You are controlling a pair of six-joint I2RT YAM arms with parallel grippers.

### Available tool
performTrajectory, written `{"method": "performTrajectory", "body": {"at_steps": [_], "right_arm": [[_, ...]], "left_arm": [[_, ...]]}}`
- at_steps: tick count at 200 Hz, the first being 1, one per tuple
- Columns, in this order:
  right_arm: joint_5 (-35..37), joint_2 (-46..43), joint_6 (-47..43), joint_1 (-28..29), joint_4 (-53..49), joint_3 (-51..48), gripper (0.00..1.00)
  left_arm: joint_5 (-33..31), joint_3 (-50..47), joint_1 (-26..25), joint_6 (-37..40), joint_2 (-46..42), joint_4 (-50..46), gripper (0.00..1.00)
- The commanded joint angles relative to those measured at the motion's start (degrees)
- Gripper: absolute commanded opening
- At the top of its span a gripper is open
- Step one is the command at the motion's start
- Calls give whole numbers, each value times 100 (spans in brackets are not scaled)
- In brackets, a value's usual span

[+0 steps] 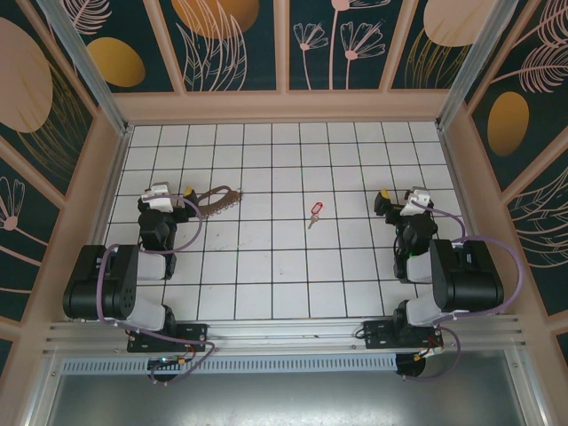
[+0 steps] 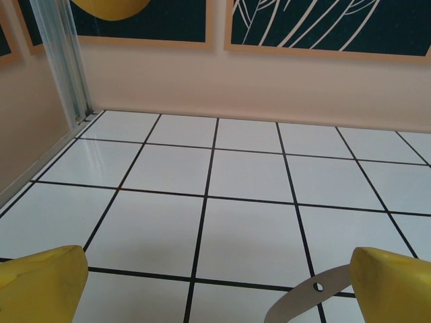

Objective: Put the keys on the keyring

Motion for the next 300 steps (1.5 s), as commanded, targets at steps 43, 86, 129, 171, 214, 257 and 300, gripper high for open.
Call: {"method": "performTrajectory", "body": {"at_steps": [43,86,129,171,214,257,300], "right_arm": [[-27,-1227,-27,119,-1241,359,99],[36,-2034,112,779,-2412,815,99],[144,-2437,793,1396,-4279,1489,99],[-758,-2345,1538,1645,-5899,2147,99],[-936,-2467,1752,2182,-6308,2116,99],[-1017,-2597,1724,2548,-6481,2124,99],[-1111,-2449,1715,2618,-6311,2098,99]], "left_arm": [[-75,679,43,-125,-685,-1647,99],[396,1611,43,-745,-1157,-3590,99],[1436,2810,34,-1821,-1098,-5742,99],[2416,3069,-252,-1890,-1070,-6373,99],[2391,3337,-513,-1972,-223,-6567,99],[2091,3974,-655,-1811,705,-6886,99],[1825,4536,-712,-1706,1471,-7216,99]]}}
